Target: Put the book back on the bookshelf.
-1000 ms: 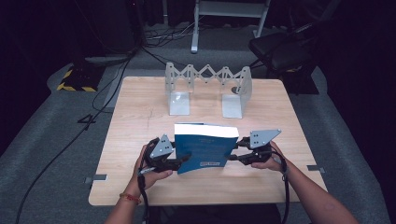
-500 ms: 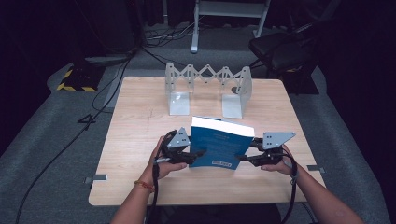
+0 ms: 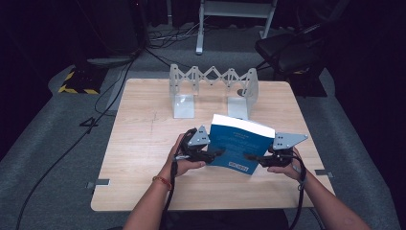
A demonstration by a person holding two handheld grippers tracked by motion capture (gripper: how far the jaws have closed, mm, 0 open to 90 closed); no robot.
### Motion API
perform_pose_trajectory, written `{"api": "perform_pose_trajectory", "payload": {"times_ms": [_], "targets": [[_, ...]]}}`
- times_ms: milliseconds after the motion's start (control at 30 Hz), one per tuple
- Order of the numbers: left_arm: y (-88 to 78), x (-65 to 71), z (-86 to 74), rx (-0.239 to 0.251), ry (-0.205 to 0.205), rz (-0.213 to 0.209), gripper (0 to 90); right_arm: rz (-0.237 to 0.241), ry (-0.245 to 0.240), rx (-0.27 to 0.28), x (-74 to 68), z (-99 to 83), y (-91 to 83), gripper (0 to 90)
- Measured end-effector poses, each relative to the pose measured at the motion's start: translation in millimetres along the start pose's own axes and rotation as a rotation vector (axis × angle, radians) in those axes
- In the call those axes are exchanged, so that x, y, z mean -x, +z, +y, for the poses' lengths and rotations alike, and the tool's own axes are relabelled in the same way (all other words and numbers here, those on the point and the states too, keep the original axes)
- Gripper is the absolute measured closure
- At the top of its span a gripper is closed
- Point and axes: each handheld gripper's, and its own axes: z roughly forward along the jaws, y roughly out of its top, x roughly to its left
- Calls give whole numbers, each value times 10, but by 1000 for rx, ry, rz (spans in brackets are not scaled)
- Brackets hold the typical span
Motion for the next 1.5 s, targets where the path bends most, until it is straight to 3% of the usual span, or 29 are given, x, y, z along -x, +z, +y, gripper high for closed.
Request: {"api": "perform_pose_trajectory", "payload": {"times_ms": [333, 533, 667, 733, 900, 967, 1100, 1300, 1500], "targets": [[132, -66, 55, 17, -23, 3, 365, -62, 37, 19, 37, -6, 0, 583], [123, -58, 36, 16, -27, -5, 334, -68, 59, 41, 5, -30, -4, 609], [69, 10, 34, -19, -32, 20, 322, -60, 62, 47, -22, -32, -6, 612], [14, 41, 8, -55, -34, 58, 309, -61, 49, 47, -51, -28, -9, 613], [-246, 67, -258, -171, -94, 122, 236, -68, 50, 50, -103, -24, -7, 613], [-389, 72, -454, -242, -125, 152, 189, -76, 48, 48, -111, -25, -7, 613], [-648, 91, -790, -360, -168, 213, 185, -81, 54, 58, -128, -19, 3, 612], [-949, 65, -1092, -370, -239, 263, 187, -94, 40, 41, -176, 57, 33, 617], [-968, 27, -1225, -383, -282, 282, 179, -97, 57, 42, -129, 102, 53, 618]]}}
